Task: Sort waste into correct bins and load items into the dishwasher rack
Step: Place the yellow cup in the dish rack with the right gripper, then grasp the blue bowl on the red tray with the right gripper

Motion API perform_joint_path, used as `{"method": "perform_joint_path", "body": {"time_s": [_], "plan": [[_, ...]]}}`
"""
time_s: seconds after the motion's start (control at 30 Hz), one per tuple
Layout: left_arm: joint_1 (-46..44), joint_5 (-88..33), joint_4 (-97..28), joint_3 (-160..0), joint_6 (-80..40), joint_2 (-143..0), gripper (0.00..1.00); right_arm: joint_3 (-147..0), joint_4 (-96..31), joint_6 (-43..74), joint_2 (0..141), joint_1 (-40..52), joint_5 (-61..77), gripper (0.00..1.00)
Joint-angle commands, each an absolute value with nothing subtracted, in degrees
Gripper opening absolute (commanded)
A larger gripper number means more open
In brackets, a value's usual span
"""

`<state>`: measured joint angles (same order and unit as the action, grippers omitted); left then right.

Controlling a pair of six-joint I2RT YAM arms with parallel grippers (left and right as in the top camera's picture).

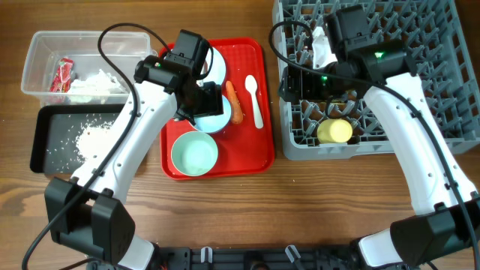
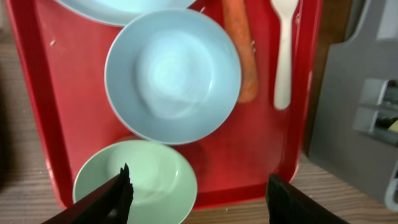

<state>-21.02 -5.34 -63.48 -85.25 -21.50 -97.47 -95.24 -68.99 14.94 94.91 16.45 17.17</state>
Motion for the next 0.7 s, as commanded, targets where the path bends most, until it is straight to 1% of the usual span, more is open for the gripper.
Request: {"method": "perform_joint_path", "body": {"time_s": [0.0, 0.07, 0.13, 0.2, 0.23, 0.27, 0.3, 0.4, 0.43, 0.63, 0.67], "plan": [[-21.08, -2.04, -65.52, -85.41, -15.55, -97.3, 0.69, -94.96, -66.98, 17.06, 94.72, 17.3, 18.22, 0.93], [-19.07, 0.71, -66.3, -85.41, -15.92, -97.27, 0.69, -92.09, -63.0, 20.86, 95.0, 20.05, 18.13, 0.91], [-12.14, -0.99, -67.07, -85.41, -18.65, -97.27, 0.69, -89.47, -58.57, 23.86, 95.26, 23.09, 18.09, 0.88], [-5.19, -2.09, -67.59, -85.41, -18.61, -97.27, 0.7, -86.59, -53.93, 26.3, 95.31, 25.69, 17.69, 0.81], [-2.22, -2.09, -67.64, -85.41, -18.59, -97.27, 0.71, -85.1, -51.68, 27.46, 95.31, 26.72, 17.67, 0.76], [1.04, -2.11, -67.72, -85.41, -18.61, -97.27, 0.74, -82.24, -47.81, 29.45, 95.37, 28.45, 17.63, 0.71], [3.42, -2.11, -67.94, -85.41, -18.61, -97.27, 0.77, -79.57, -44.86, 31.59, 95.42, 29.76, 17.06, 0.7], [6.46, -2.09, -68.01, -85.41, -18.59, -97.27, 0.8, -73.01, -35.57, 36.86, 96.86, 32.8, 16.21, 0.64], [6.57, -2.11, -67.99, -85.41, -18.59, -97.27, 0.81, -71.5, -32.51, 38.39, 98.04, 33.71, 16.23, 0.64], [6.5, -2.11, -68.71, -85.41, -18.61, -97.3, 0.81, -71.24, -22.57, 43.24, 111.02, 38.98, 16.45, 0.62], [6.5, -2.09, -69.01, -85.41, -18.61, -97.3, 0.81, -71.24, -22.5, 43.68, 112.88, 39.0, 16.56, 0.6]]}}
